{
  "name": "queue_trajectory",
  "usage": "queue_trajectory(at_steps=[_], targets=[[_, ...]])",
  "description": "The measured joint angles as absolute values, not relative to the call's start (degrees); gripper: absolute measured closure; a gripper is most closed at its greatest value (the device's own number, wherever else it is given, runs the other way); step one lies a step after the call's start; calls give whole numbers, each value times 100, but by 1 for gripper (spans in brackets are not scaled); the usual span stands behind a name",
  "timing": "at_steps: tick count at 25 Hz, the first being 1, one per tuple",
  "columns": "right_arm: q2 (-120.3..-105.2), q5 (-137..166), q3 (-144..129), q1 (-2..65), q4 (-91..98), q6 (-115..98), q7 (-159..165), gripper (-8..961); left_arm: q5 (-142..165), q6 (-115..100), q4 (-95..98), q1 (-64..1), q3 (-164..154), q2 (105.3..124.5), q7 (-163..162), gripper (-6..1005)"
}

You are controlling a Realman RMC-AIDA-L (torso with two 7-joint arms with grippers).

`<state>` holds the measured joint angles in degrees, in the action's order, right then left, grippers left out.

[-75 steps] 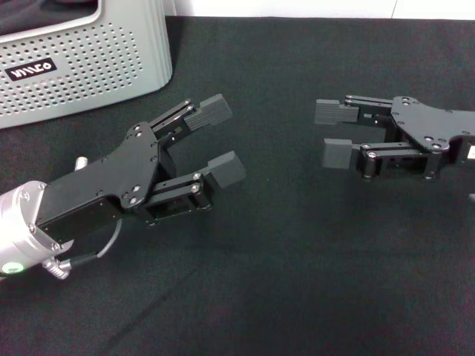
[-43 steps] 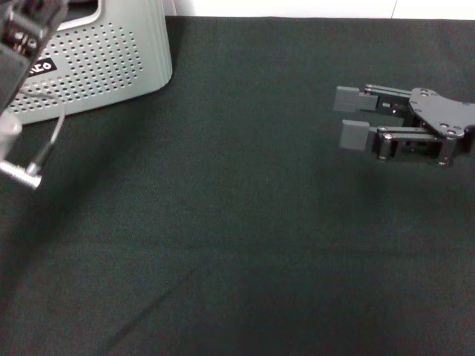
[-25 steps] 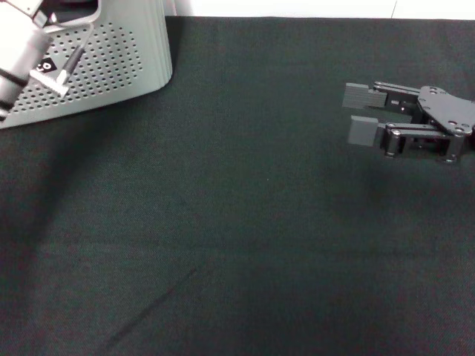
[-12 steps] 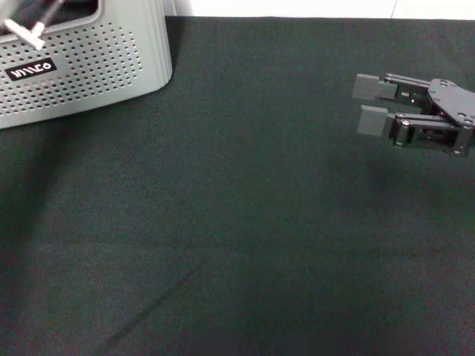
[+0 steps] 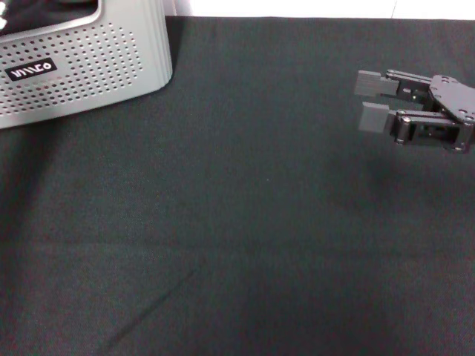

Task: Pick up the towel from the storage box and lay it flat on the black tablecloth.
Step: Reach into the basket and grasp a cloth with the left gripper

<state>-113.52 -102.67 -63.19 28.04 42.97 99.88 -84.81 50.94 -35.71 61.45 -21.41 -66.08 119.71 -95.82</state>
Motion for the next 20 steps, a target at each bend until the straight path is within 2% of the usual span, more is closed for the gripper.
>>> queue_trajectory(at_steps=[9, 20], targets=[[-11343, -10282, -6319, 2804, 4289, 9982, -8538, 108, 5900, -2725, 6767, -1906, -6638, 11991, -9138, 286], [-11368, -10290, -6319, 2821, 4289, 9923, -8554, 109, 5936, -1870, 6640, -2066, -6935, 12025, -7753, 287]])
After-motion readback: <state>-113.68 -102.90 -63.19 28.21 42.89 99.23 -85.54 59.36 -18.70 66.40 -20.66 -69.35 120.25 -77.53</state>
